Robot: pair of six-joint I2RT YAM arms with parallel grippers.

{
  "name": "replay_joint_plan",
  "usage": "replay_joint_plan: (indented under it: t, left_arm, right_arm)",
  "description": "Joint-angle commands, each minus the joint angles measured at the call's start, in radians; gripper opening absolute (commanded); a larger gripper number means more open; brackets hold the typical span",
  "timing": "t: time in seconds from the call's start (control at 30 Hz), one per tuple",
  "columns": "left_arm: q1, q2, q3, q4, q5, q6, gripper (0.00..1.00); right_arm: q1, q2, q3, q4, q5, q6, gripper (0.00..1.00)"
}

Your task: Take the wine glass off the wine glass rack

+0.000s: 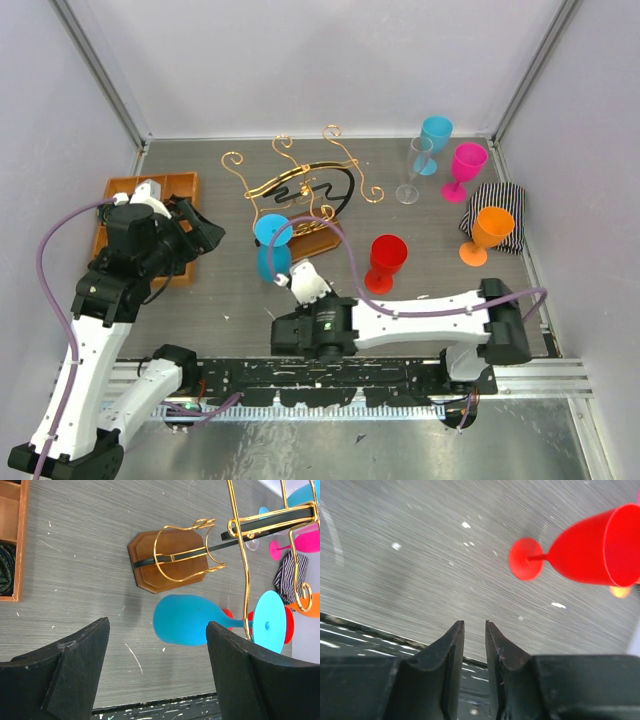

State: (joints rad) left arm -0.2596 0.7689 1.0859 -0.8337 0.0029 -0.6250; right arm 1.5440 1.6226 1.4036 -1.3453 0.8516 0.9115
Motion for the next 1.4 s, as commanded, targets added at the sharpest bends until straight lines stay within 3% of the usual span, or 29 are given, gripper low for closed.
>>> replay_joint_plan:
  t: [0.0,0.2,0.57,0.87,1.37]
  left_arm:
    - [0.004,-0.01,-0.008,0.029,0.003,-0.01,0.84]
    - [0.004,-0.002,-0.015,0.039,0.015,-0.022,0.84]
    - [0.005,0.006,0.003,0.028,0.008,-0.022,0.84]
    - [0.005,0.02,0.011,0.034,0.012,-0.025,0.84]
    - [0.005,0.025,0.024,0.052,0.043,-0.041,0.84]
  right_arm:
    - [-0.06,-0.239,-0.017,0.29,0.001,-0.097,0.3]
    - [-0.218,-0.394,-0.088,0.603,-0.159,-0.256,0.29]
    - [-0.513,-0.4,-0.151,0.952,-0.62,-0.23,0.29]
    - [-0.591,-0.348,-0.138,1.058,-0.779,-0.179,0.38]
    - [-0.635,-0.291,-0.178,1.162,-0.86,-0.132,0.48]
